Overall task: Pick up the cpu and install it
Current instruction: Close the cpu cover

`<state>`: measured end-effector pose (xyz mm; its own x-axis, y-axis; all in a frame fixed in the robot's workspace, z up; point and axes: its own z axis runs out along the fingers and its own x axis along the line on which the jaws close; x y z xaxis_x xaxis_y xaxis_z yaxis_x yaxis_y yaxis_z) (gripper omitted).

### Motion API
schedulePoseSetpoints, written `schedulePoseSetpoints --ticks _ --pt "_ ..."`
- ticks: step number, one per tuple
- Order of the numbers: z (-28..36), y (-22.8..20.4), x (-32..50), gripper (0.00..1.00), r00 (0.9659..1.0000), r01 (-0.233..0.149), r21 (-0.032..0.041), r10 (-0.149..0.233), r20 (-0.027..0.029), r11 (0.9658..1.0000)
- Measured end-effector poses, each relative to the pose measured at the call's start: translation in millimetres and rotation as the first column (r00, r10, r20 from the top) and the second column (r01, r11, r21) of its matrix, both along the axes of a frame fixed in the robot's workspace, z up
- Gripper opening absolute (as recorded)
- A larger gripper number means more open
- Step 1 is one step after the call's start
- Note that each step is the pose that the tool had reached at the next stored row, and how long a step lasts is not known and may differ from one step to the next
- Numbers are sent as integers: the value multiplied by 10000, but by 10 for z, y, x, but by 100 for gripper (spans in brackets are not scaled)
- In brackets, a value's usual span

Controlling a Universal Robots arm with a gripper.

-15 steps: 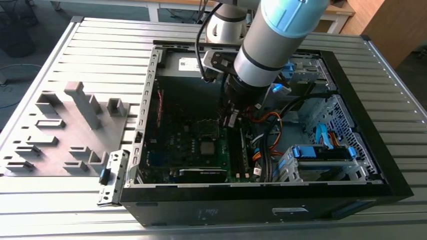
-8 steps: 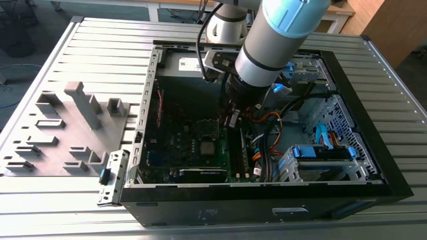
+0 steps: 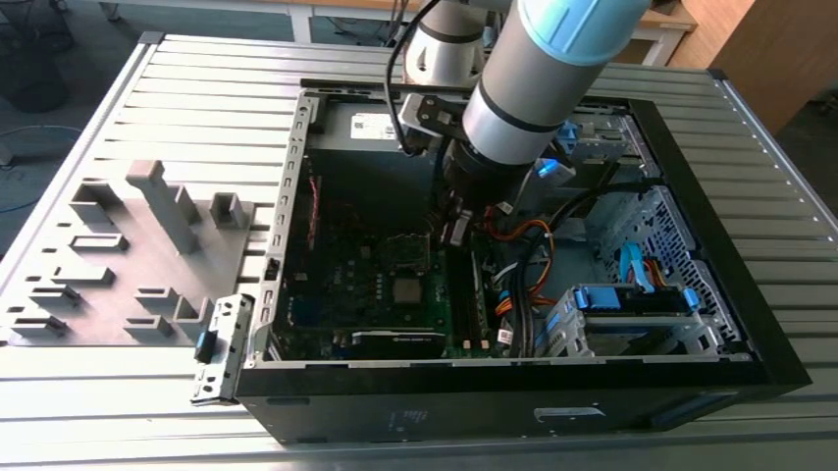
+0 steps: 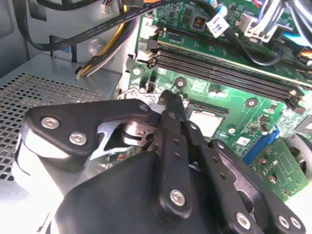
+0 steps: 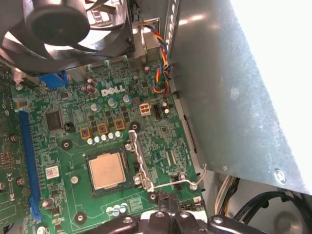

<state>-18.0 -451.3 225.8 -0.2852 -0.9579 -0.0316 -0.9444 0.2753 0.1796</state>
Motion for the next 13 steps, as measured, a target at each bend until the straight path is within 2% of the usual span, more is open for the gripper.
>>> schedulePoseSetpoints --ticks 10,13 --pt "-6 36 -91 11 10000 0 -3 0 -1 10000" --pt "-6 37 -111 11 10000 1 -27 -1 -1 10000"
